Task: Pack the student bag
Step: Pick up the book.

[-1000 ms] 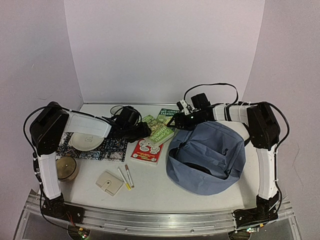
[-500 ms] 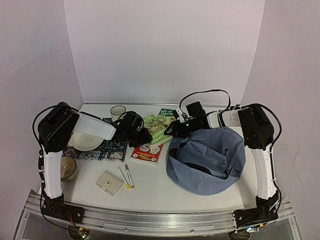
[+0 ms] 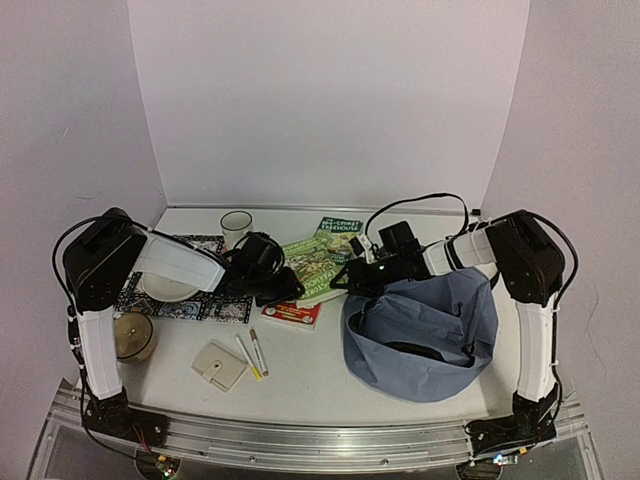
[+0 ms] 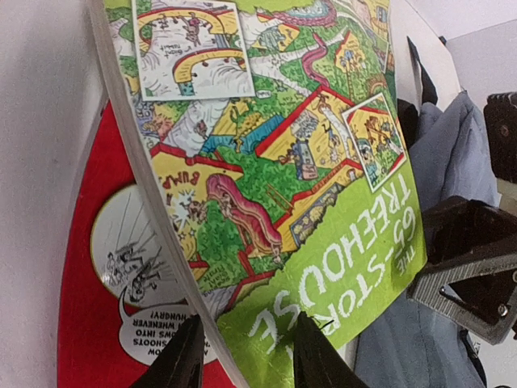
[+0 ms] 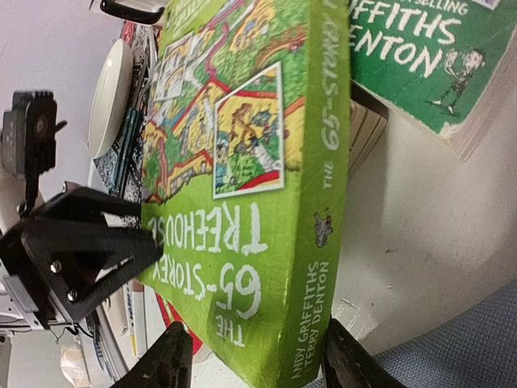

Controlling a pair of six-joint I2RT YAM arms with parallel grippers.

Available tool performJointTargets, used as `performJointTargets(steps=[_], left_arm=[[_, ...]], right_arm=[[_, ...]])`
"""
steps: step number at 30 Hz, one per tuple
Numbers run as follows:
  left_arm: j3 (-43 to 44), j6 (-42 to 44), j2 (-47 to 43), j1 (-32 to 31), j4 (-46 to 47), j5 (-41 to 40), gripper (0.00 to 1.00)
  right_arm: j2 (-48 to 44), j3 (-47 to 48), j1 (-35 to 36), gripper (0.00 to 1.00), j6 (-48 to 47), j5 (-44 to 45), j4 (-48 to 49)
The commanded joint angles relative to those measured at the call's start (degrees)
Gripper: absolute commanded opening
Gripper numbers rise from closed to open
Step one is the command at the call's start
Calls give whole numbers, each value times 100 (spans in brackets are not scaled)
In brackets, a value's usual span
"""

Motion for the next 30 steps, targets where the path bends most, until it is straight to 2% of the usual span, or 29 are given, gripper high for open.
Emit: performJointTargets(steps=[1,6,10,14,19,26,30], left_arm=[[-133,-120,-167,-122,23,387,38],[-185,-189,-165,-149,161,398,38],[-316,-229,-291,-148,323,333,38],[-371,-237,-424,-150,359,236,39],[-505,-342,-724,-149,385,-65,46],[-813,-706,-1393,-140,504,-384,60],[-1112,-997,-1904,-140,726,-634,73]], right_arm=[[-52,23,88,53,300,-417,511],[156,76,90,50,538,-595,868],[257,133,88,42,672,-771,1038],[191,63,88,27,754,-885,1155],[-284,-330,89,1,968,-937,1519],[-1057,-895,88,0,1781,-850,2625],[-1507,-1278,92,0,2331,-494,3241]])
